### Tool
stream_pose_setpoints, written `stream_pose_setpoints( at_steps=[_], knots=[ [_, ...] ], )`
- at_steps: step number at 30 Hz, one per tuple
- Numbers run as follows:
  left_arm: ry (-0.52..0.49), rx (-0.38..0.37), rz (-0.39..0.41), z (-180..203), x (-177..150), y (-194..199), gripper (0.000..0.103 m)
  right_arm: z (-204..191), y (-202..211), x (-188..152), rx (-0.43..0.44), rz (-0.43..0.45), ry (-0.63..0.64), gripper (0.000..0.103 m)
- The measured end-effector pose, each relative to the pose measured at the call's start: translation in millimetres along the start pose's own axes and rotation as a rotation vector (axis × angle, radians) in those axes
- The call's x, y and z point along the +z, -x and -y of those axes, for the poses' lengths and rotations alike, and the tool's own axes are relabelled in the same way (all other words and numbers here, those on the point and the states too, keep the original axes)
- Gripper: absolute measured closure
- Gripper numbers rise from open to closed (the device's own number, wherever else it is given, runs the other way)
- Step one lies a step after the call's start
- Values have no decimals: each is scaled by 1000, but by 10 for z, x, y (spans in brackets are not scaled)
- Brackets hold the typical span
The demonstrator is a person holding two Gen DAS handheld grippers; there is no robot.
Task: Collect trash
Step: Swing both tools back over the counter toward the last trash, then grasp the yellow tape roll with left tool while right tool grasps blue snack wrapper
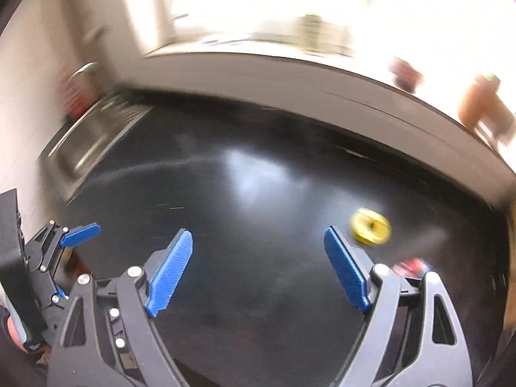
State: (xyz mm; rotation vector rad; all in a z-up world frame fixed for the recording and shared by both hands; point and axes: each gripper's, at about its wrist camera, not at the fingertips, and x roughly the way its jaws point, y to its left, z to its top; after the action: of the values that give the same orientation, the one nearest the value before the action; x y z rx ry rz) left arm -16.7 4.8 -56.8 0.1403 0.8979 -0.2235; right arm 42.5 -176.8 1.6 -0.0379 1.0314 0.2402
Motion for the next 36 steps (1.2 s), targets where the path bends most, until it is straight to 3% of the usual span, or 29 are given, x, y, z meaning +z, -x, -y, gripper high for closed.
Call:
stream_pose_setpoints(
  at_steps=[5,9,18,27,36],
  knots=[
    [-126,-76,3,671,350,-212,10,934,154,-313,-78,-13,-214,22],
    [-199,-101,-12,1018,403,-363,10,1287,171,-542,-101,-37,-299,22],
    [-231,-91,-59,1193,536,-802,10,1634,-93,-684,-76,-93,-351,22],
    [-296,-89,-56,1413,853,-1597,10,1974,-854,-664,-15,-216,-429,22],
    [-368,-147,-66,1622,1094,-2198,10,2172,-1390,-578,-2,-308,-460,22]
  ],
)
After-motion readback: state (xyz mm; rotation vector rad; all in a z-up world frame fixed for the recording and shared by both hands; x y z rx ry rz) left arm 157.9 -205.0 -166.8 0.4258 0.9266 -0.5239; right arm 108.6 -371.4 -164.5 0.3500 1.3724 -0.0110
